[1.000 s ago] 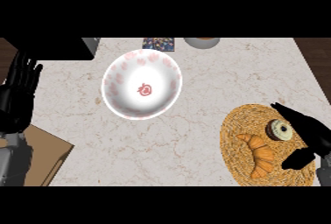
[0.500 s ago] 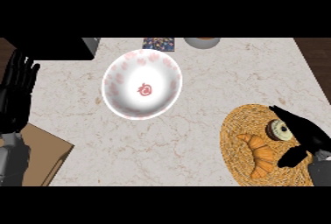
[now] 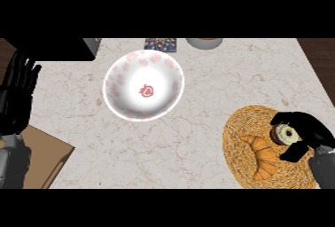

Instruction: Pick the cupcake from the placemat and place it in the bowl

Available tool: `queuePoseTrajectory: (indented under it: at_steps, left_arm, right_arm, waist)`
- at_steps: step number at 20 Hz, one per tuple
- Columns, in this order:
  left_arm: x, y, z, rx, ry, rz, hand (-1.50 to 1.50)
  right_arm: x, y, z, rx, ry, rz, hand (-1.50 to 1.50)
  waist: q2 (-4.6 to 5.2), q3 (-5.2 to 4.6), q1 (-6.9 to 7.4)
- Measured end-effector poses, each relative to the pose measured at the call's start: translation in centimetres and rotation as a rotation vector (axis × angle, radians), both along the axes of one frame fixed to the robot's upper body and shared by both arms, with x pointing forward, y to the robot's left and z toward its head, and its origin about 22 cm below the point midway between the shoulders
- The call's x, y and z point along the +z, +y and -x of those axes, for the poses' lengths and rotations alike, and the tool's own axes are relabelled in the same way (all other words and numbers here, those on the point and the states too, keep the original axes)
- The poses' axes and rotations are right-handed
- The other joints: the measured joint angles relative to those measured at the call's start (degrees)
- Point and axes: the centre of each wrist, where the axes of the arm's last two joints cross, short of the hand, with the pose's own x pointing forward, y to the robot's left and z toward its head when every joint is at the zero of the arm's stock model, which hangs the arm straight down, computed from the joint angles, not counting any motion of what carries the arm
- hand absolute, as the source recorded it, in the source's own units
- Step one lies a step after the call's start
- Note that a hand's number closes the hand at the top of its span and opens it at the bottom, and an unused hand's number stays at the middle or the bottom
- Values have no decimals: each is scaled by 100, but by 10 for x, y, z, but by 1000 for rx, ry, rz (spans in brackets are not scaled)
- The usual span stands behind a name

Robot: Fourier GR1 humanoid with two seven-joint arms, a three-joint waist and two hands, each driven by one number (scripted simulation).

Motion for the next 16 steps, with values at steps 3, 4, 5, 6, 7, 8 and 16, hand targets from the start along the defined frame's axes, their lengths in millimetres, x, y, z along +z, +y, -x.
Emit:
queuePoseTrajectory:
  at_steps: [3,4,5,6,7,8,16]
  left_arm:
    - [-2,3,-2,-1,1,0,0]
    - [-1,2,-2,-1,2,-2,0]
    - [-1,-1,-1,-2,3,0,0]
    - [0,0,-1,-4,1,2,0]
    - [2,1,-2,-11,-1,2,0]
    - [4,-1,-4,-19,-4,2,0]
    - [12,-21,-16,-94,-32,4,0]
  right_arm:
    - [3,-5,3,18,-38,3,150]
    - [-1,-6,5,22,-47,9,150]
    - [-2,-9,6,26,-56,11,150]
    - [2,-12,-1,42,-59,17,150]
    - [7,-15,-11,61,-65,29,150]
    - [14,-16,-22,90,-63,45,150]
    - [80,-38,-82,298,-79,137,150]
  waist:
    - [-2,-1,-11]
    - [-4,-4,-9]
    - [-5,-4,-9]
    - [-1,-2,6]
    - [12,2,46]
    - [28,8,97]
    - [186,37,525]
